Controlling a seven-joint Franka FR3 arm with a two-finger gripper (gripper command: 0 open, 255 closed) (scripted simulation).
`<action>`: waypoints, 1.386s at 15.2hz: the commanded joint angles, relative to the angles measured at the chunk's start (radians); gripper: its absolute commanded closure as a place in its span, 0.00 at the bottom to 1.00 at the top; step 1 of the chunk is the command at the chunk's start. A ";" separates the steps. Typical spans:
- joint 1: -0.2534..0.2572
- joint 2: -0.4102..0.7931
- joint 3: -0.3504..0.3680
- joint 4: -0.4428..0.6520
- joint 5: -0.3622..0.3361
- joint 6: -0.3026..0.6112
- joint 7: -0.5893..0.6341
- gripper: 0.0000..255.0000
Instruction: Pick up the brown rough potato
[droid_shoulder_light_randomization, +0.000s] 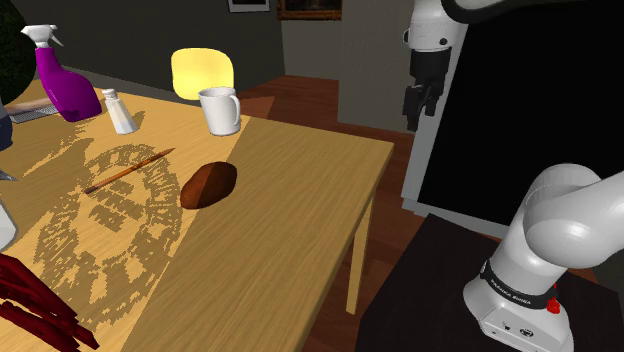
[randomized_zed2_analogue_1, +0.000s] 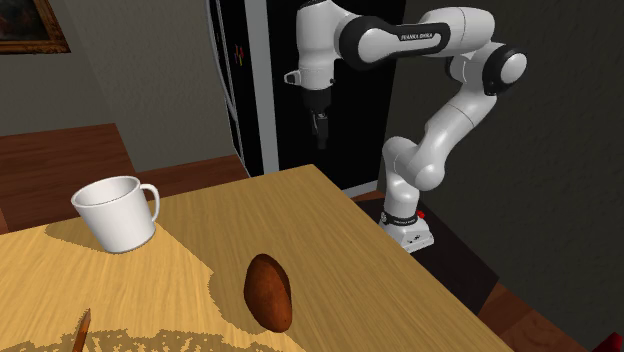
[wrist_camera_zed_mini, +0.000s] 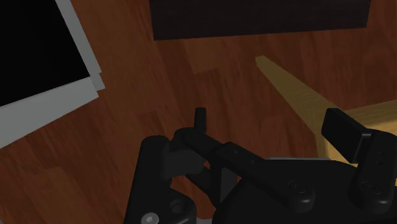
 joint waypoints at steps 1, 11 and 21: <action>0.000 0.000 0.000 0.000 0.000 0.000 0.000 0.00; 0.026 0.054 0.229 0.050 0.205 0.034 0.395 0.00; 0.004 0.255 0.456 0.238 0.309 0.117 0.790 0.00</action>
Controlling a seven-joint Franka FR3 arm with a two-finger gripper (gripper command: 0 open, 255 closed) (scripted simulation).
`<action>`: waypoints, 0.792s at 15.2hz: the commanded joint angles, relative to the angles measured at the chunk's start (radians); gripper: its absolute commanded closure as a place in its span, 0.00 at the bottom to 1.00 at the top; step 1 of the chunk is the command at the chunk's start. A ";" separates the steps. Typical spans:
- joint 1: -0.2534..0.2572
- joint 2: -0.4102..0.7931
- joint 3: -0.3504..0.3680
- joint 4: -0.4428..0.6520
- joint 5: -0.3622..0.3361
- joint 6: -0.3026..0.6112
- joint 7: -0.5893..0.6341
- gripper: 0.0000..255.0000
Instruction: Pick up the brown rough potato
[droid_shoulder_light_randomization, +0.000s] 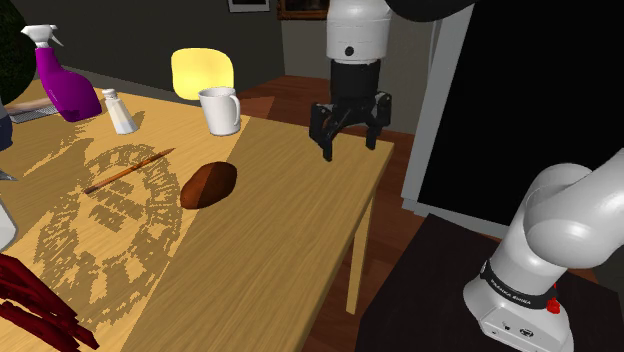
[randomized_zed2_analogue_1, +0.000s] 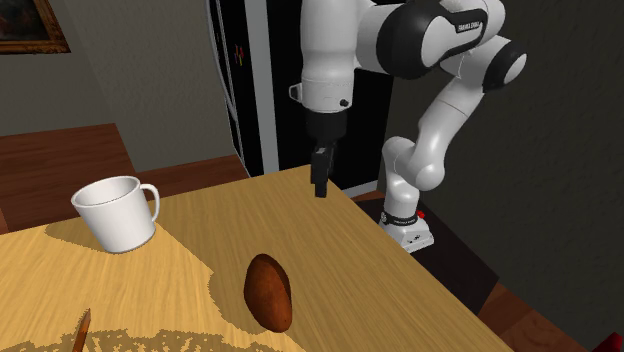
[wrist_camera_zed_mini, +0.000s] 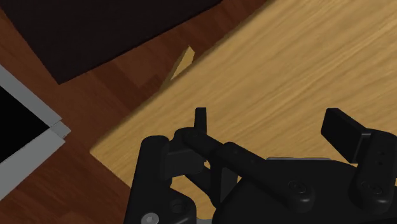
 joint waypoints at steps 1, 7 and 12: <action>-0.012 0.061 0.049 0.060 0.005 0.018 0.087 0.00; -0.049 0.255 0.192 0.248 -0.039 0.061 0.344 0.00; -0.057 0.470 0.309 0.451 -0.164 0.070 0.586 0.00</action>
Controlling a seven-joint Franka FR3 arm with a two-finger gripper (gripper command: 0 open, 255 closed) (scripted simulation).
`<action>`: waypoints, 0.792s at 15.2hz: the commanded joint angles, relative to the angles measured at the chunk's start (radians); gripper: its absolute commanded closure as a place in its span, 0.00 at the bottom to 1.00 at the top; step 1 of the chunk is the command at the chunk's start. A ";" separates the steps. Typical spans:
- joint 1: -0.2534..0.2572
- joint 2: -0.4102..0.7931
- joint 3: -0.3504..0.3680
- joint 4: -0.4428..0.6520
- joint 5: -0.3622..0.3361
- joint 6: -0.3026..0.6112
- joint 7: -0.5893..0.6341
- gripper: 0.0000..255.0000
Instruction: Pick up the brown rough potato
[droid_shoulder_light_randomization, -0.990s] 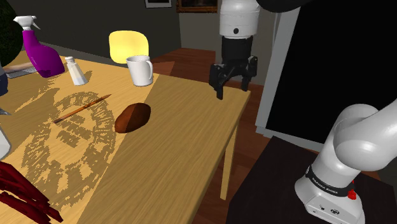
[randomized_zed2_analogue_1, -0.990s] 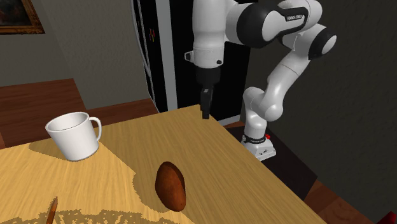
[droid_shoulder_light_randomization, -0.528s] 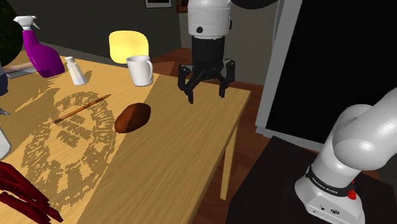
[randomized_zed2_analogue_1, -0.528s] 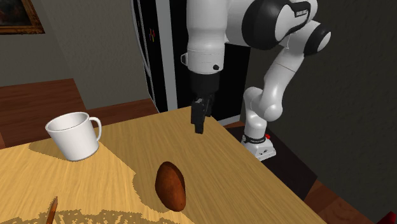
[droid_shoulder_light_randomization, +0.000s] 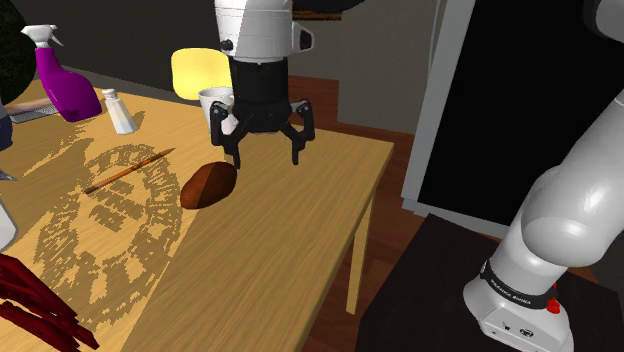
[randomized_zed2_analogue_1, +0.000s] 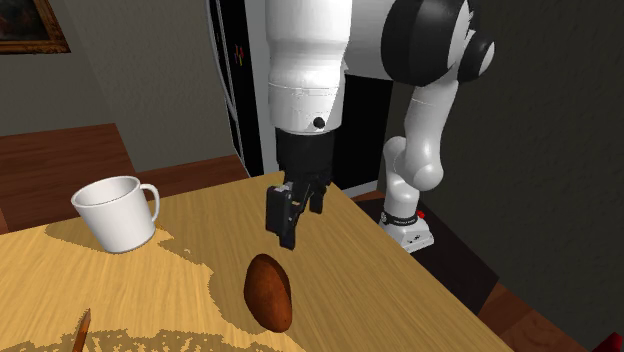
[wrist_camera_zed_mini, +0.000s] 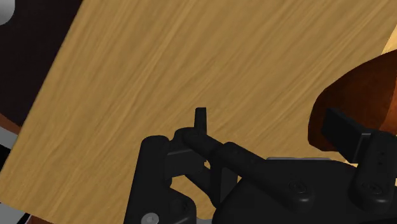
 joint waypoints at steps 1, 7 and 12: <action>0.005 0.115 0.046 0.109 -0.077 -0.008 0.110 0.00; 0.121 0.378 0.077 0.372 -0.280 -0.058 0.344 0.00; 0.105 0.359 0.074 0.283 -0.267 0.017 0.341 0.00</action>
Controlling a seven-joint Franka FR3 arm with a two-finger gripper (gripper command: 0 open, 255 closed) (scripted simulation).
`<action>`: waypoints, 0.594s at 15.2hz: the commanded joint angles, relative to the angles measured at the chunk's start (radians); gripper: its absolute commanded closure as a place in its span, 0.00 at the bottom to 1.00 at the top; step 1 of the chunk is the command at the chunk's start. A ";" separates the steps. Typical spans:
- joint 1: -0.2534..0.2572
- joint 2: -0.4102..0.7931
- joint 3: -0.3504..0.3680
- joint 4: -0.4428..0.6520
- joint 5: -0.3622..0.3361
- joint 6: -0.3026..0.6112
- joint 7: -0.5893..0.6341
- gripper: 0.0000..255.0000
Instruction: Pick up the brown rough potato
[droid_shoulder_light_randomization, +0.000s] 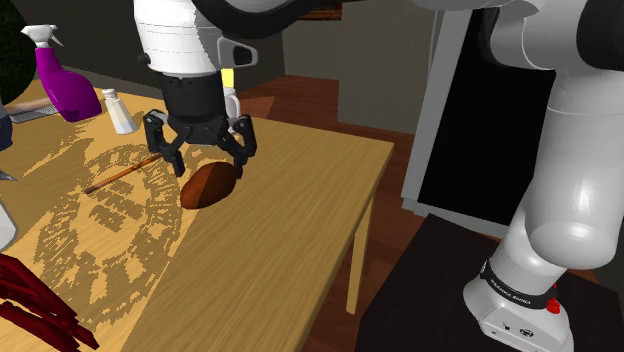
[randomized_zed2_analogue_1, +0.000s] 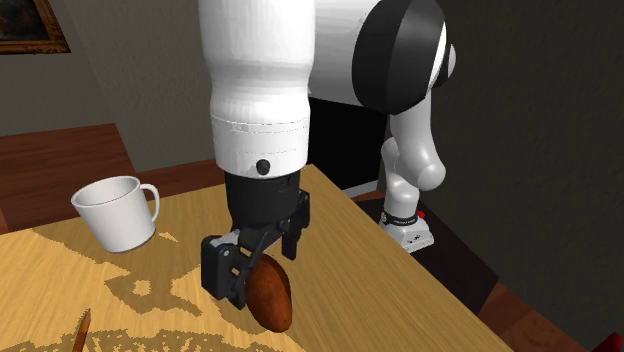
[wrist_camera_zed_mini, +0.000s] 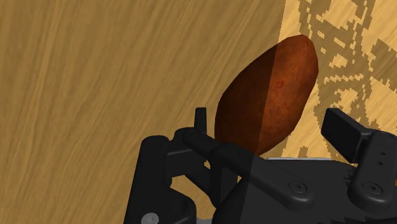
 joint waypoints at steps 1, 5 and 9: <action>-0.005 -0.003 -0.001 -0.030 0.001 0.028 0.000 0.00; -0.006 -0.004 -0.002 -0.040 0.002 0.037 0.000 1.00; -0.006 -0.003 -0.002 -0.040 0.002 0.038 0.001 1.00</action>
